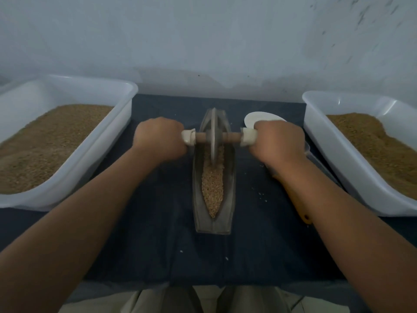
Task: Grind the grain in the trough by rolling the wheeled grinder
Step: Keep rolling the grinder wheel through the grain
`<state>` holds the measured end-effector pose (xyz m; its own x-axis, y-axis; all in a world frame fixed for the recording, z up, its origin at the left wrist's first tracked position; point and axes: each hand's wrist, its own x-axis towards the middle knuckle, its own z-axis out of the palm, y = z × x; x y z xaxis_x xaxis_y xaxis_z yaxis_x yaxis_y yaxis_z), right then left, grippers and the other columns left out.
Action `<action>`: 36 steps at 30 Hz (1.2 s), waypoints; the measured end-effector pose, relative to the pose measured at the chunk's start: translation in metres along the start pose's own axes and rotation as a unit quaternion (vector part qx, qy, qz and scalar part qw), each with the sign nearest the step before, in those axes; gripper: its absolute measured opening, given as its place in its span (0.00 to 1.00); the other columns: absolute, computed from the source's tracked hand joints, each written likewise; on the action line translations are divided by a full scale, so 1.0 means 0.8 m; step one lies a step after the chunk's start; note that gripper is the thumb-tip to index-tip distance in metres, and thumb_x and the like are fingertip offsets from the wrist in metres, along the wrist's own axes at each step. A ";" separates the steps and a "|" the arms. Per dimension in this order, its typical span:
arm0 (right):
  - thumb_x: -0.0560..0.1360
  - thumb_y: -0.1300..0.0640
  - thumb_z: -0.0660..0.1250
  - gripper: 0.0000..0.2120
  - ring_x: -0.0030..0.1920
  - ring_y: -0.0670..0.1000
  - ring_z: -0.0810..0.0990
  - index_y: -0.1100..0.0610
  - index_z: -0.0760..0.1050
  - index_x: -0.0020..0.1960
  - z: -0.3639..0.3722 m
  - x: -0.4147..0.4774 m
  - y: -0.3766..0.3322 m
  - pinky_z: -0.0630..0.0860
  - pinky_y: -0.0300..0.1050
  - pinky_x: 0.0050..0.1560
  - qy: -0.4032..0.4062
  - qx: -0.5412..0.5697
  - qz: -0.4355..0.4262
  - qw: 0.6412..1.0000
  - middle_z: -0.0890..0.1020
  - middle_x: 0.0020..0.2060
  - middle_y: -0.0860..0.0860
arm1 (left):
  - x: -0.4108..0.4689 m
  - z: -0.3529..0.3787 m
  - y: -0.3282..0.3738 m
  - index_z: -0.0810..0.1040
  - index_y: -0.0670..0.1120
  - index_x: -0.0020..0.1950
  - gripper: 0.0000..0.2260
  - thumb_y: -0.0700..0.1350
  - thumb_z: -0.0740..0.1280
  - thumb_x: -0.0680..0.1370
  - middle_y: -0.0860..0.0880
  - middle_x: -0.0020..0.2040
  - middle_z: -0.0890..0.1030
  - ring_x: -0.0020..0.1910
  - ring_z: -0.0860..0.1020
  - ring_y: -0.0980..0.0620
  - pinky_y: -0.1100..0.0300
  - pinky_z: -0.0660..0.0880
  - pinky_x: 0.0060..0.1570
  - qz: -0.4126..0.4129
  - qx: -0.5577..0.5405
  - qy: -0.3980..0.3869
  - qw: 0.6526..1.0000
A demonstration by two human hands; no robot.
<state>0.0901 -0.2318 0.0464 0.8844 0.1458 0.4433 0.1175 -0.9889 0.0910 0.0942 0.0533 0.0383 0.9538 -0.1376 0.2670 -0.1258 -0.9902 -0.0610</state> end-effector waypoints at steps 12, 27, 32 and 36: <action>0.66 0.36 0.65 0.13 0.28 0.46 0.70 0.45 0.71 0.36 -0.032 -0.096 0.014 0.67 0.42 0.27 -0.076 0.046 -0.034 0.995 0.71 0.25 0.43 | -0.090 -0.008 -0.012 0.61 0.56 0.31 0.20 0.62 0.68 0.73 0.57 0.26 0.67 0.24 0.66 0.53 0.62 0.60 0.28 0.095 0.052 0.084 0.991; 0.69 0.40 0.68 0.15 0.28 0.49 0.69 0.47 0.66 0.34 -0.025 -0.064 0.008 0.56 0.40 0.28 -0.047 0.006 -0.041 0.998 0.69 0.27 0.43 | -0.072 -0.006 -0.007 0.66 0.55 0.33 0.16 0.59 0.68 0.74 0.56 0.28 0.70 0.25 0.68 0.55 0.62 0.59 0.28 0.061 0.046 0.061 0.995; 0.66 0.35 0.65 0.16 0.24 0.43 0.63 0.46 0.67 0.32 -0.016 -0.074 0.012 0.55 0.37 0.28 -0.024 0.036 -0.037 0.998 0.66 0.23 0.42 | -0.072 -0.001 -0.010 0.64 0.55 0.32 0.17 0.60 0.69 0.72 0.56 0.28 0.68 0.25 0.65 0.56 0.63 0.57 0.28 0.065 0.054 0.058 0.995; 0.69 0.47 0.69 0.09 0.33 0.54 0.75 0.52 0.74 0.38 0.000 -0.003 -0.003 0.65 0.43 0.31 -0.024 0.001 0.018 1.000 0.72 0.29 0.47 | -0.001 0.001 -0.002 0.74 0.52 0.36 0.14 0.60 0.64 0.75 0.54 0.33 0.72 0.33 0.73 0.48 0.57 0.68 0.35 0.005 0.024 0.024 0.999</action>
<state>0.0875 -0.2296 0.0454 0.9085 0.1083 0.4036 0.0854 -0.9936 0.0742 0.0942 0.0546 0.0375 0.9379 -0.1502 0.3127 -0.1212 -0.9865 -0.1105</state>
